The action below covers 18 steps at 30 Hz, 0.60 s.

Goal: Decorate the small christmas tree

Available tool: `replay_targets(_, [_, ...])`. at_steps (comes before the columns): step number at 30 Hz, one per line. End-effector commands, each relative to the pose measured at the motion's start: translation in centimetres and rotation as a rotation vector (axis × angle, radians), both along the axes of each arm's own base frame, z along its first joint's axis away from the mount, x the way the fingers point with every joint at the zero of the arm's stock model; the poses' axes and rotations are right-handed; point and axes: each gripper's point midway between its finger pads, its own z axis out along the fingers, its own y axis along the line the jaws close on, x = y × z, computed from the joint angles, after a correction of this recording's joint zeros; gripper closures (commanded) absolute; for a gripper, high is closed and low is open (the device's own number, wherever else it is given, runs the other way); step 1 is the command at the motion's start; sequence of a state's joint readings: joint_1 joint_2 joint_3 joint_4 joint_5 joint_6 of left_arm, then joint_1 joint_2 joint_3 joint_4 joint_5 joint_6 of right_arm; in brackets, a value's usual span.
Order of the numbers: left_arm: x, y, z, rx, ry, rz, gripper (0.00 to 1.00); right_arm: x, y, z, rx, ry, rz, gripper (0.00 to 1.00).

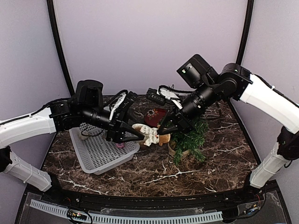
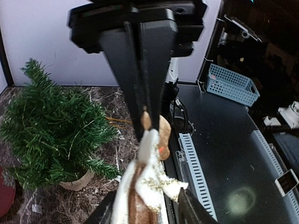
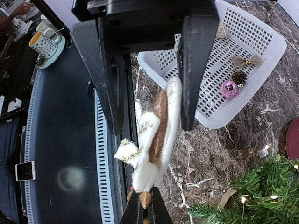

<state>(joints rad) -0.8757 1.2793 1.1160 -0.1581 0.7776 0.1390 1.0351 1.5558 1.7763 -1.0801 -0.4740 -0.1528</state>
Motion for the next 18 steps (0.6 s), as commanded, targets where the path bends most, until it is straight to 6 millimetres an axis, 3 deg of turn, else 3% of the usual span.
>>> replay_targets(1, [-1.6, -0.5, 0.7, -0.068, -0.021, -0.08, 0.69, -0.1, -0.1, 0.5, 0.009, -0.023, 0.001, 1.0])
replay_targets(2, [-1.6, -0.6, 0.7, -0.072, -0.023, -0.078, 0.76, -0.1, -0.1, 0.5, 0.009, -0.024, -0.001, 1.0])
replay_targets(3, [-1.5, -0.6, 1.0, -0.083, -0.026, -0.074, 0.89, -0.1, -0.1, 0.7, 0.014, -0.028, -0.003, 1.0])
replay_targets(5, [-1.4, -0.6, 1.1, -0.092, -0.02, -0.062, 0.99, 0.3, -0.2, 1.3, 0.035, -0.056, -0.023, 1.0])
replay_targets(7, [-1.2, -0.9, 1.6, -0.119, -0.018, -0.059, 1.0, 1.1, -0.5, 2.1, 0.067, -0.099, -0.073, 0.84])
replay_targets(8, [-1.1, -0.9, 1.4, -0.12, -0.011, -0.052, 1.0, 1.8, -0.7, 2.7, 0.087, -0.127, -0.117, 0.66])
replay_targets(11, [-0.3, -1.4, 1.1, -0.148, 0.015, -0.014, 1.0, 3.8, -2.5, 5.9, 0.207, -0.181, -0.24, 0.35])
replay_targets(15, [1.6, -2.7, 0.5, -0.167, 0.049, 0.049, 1.0, 6.7, -6.0, 10.3, 0.415, -0.234, -0.428, 0.24])
replay_targets(18, [2.3, -3.9, 0.9, -0.214, 0.06, 0.042, 1.0, 9.0, -8.9, 11.1, 0.467, -0.245, -0.583, 0.24])
